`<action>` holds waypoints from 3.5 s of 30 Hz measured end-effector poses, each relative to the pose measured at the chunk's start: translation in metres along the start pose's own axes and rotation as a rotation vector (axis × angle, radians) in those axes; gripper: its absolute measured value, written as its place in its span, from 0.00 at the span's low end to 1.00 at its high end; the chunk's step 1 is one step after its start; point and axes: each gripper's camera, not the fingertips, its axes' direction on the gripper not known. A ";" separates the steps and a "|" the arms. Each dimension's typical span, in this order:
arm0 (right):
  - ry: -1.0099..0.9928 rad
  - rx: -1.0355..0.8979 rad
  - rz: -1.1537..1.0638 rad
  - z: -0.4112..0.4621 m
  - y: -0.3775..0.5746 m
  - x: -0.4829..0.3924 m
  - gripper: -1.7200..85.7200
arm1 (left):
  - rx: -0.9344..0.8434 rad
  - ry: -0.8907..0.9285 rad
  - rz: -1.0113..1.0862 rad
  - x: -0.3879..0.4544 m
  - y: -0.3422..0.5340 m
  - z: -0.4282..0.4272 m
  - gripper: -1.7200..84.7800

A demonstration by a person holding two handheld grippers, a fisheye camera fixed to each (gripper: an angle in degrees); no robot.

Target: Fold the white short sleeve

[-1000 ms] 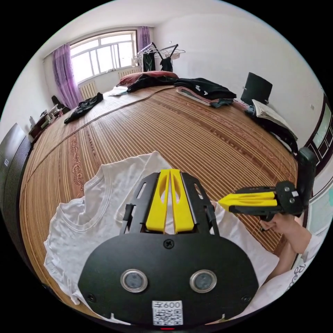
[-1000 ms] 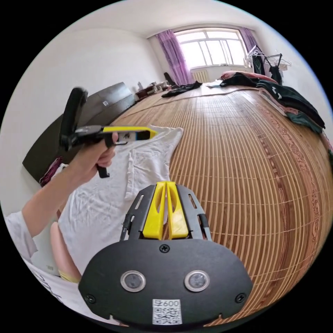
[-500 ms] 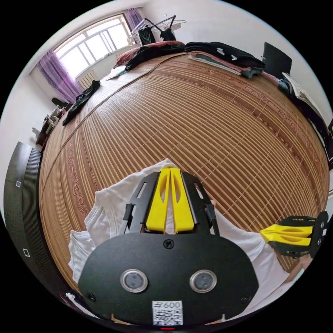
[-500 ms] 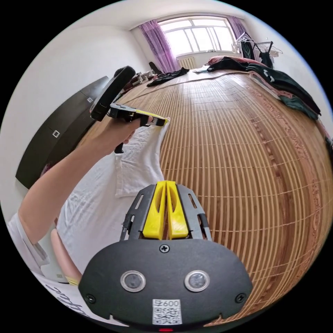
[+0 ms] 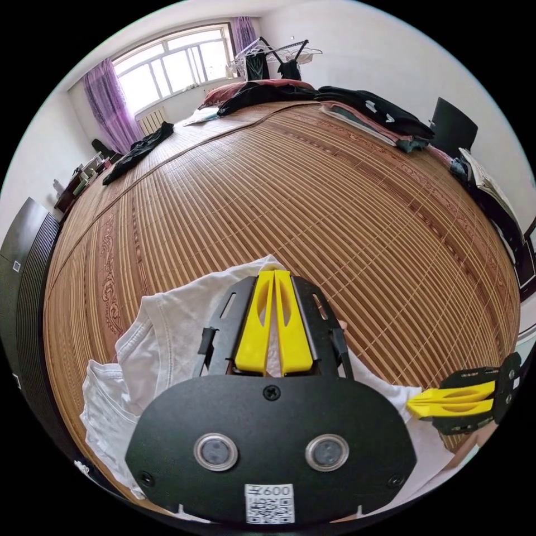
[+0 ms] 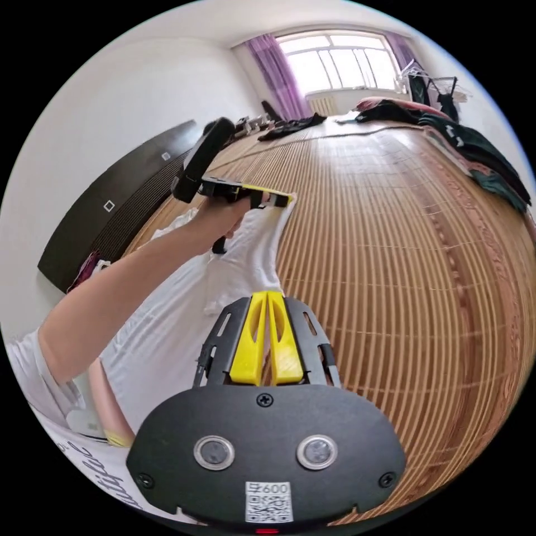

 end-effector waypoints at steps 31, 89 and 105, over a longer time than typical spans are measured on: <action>0.034 -0.194 -0.266 0.019 0.016 -0.021 0.07 | 0.021 0.078 -0.035 -0.027 -0.038 -0.049 0.03; -0.070 0.072 -0.066 -0.024 0.024 0.013 0.01 | 0.073 0.047 0.043 0.070 0.003 -0.082 0.03; 0.112 -0.059 -0.218 -0.011 0.012 -0.025 0.01 | 0.274 0.268 -0.045 -0.001 -0.001 -0.164 0.02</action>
